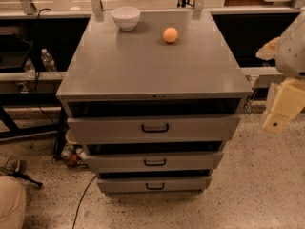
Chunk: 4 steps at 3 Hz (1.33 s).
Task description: Open middle drawer
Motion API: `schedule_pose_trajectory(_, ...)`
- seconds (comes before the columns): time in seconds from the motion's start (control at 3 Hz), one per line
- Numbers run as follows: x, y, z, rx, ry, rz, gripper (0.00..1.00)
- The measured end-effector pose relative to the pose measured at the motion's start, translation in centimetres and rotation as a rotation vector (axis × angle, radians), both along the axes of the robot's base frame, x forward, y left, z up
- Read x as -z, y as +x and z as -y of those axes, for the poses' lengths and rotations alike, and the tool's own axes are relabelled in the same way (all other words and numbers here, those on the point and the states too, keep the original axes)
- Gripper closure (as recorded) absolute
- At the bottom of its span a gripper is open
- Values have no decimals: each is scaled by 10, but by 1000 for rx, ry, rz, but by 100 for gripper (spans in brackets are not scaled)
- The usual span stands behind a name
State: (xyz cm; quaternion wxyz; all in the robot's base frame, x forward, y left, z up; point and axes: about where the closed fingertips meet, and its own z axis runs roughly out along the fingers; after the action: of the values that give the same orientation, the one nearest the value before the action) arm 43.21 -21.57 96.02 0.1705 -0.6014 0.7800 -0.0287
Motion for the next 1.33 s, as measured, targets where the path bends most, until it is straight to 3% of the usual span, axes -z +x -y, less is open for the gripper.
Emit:
schedule_pose_trajectory(0.67,128,-14,-3,-36,75,20,0)
schedule_pose_trajectory(1.0,191,-14,-15,-38,112,22,0)
schedule_pose_trajectory(1.33,192,1,-16,-23,115,90,0)
